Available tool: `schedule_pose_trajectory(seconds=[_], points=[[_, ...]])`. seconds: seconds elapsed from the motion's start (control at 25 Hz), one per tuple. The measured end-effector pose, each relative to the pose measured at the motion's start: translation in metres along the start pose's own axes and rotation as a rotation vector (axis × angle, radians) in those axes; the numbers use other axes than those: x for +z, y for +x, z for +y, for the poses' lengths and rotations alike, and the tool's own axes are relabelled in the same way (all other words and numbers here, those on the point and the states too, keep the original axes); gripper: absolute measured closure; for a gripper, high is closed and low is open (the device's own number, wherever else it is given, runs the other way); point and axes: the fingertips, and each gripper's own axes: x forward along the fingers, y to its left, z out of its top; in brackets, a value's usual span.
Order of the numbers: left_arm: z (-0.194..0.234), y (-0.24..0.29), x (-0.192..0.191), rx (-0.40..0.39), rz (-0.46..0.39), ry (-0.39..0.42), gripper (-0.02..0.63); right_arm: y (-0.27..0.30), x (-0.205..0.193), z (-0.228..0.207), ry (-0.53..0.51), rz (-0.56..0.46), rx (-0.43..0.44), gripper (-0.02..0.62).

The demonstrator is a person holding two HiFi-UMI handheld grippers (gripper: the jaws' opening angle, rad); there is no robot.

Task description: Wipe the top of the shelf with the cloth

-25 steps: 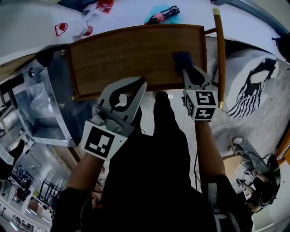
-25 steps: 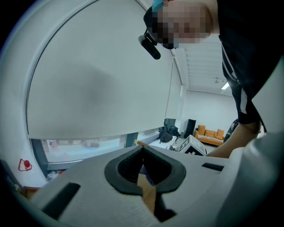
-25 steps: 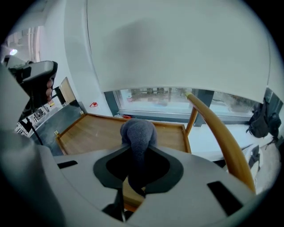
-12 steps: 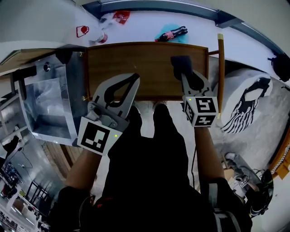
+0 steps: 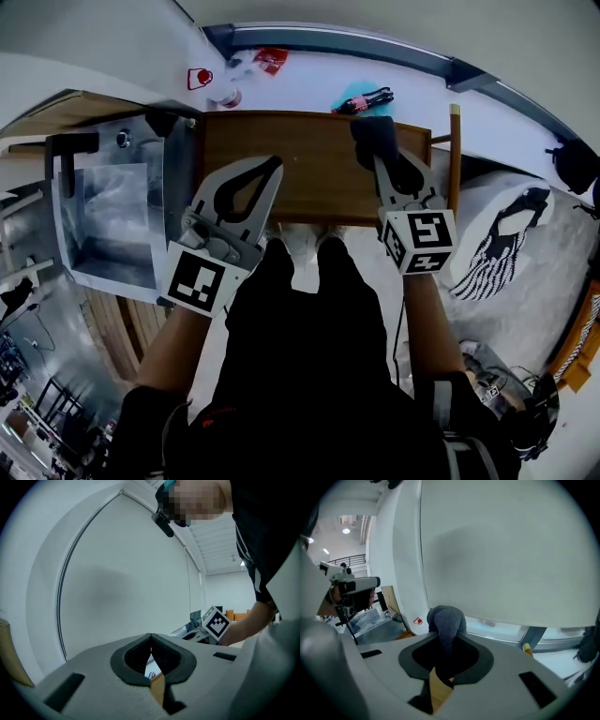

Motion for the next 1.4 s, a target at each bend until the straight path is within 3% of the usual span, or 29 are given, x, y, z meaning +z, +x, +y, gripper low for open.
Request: schedule_pose_trajectory(seconds=[0.6, 1.4], points=[[0.018, -0.044, 0.05, 0.073, -0.081, 0.051, 0.586, -0.034, 0.076, 0.046, -0.053, -0.129, 0.033, 0.529], [0.028, -0.089, 0.095, 0.078, -0.178, 0.086, 0.586, -0.077, 0.135, 0.096, -0.111, -0.25, 0.039, 0.529]])
